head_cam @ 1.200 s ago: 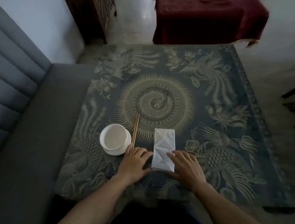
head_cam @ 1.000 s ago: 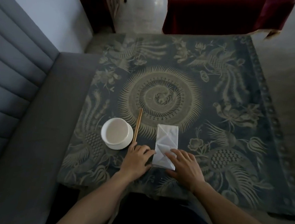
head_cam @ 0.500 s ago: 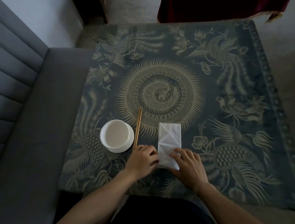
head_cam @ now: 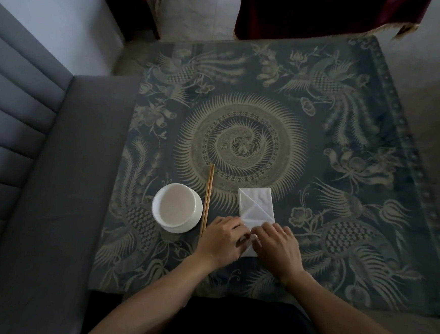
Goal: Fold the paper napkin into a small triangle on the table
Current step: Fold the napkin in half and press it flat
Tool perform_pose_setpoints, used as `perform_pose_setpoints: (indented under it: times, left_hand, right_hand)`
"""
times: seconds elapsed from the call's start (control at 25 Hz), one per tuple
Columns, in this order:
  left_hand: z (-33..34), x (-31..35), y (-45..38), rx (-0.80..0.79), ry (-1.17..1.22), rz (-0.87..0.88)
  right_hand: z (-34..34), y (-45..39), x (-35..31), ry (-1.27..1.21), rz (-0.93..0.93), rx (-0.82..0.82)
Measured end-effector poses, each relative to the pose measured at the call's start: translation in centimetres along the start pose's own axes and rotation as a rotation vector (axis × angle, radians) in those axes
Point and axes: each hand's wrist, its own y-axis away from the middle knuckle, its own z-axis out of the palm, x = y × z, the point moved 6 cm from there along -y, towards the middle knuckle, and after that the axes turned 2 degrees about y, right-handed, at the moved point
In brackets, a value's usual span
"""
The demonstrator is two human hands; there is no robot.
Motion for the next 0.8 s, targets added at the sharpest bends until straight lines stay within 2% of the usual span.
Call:
perform_pose_setpoints:
  times: [0.16, 0.28, 0.4, 0.64, 0.8]
  left_hand:
    - [1.3, -1.8, 1.2, -0.091, -0.083, -0.1]
    - [2.7, -1.8, 1.9, -0.221, -0.161, -0.025]
    - [3.8, -1.6, 1.8, -0.317, -0.215, -0.002]
    - [3.8, -1.5, 0.7, -0.32, -0.233, 0.008]
    - [4.0, -1.8, 0.6, -0.317, -0.243, -0.006]
  right_hand:
    - [-0.3, 0.2, 1.1, -0.132, 0.201, 0.032]
    - [-0.7, 0.4, 2.0, -0.217, 0.375, 0.034]
    - [-1.0, 0.5, 2.5, -0.264, 0.43, 0.009]
    - [-1.9, 1.5, 5.1, -0.352, 0.666, 0.013]
    - [-2.5, 3.6, 7.6, -0.338, 0.755, 0.011]
